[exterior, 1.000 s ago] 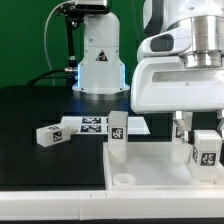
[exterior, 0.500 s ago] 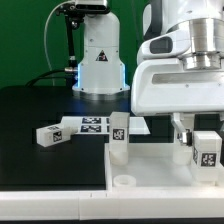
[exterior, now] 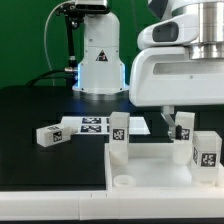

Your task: Assemble square table

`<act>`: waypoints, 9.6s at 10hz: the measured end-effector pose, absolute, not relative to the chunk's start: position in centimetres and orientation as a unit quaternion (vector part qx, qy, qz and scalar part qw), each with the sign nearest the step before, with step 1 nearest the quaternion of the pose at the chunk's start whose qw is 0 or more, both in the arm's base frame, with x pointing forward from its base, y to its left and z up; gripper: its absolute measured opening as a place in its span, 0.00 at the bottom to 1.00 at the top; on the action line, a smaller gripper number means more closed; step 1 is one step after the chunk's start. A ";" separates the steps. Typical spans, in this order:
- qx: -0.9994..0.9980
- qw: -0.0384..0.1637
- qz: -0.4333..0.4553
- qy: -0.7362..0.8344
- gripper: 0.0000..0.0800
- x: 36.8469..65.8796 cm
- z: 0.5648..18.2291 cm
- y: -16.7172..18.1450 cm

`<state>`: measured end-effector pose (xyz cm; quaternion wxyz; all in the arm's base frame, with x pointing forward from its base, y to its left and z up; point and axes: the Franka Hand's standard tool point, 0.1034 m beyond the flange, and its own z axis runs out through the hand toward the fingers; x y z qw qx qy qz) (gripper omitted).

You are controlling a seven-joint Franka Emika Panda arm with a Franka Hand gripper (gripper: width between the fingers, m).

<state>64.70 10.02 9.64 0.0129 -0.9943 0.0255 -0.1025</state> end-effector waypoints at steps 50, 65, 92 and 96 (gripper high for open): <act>-0.887 0.085 -0.035 0.453 0.80 63.7 7.3 10.8; -0.810 0.081 -0.010 0.580 0.36 63.6 7.2 11.5; -0.992 0.018 -0.097 -0.080 0.81 64.5 7.5 11.1; -0.995 0.022 -0.095 -0.028 0.70 64.4 7.5 11.0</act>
Offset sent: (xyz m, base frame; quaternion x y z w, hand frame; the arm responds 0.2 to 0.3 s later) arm -0.0084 0.0427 -0.0091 0.1317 -0.0046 0.0657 0.9891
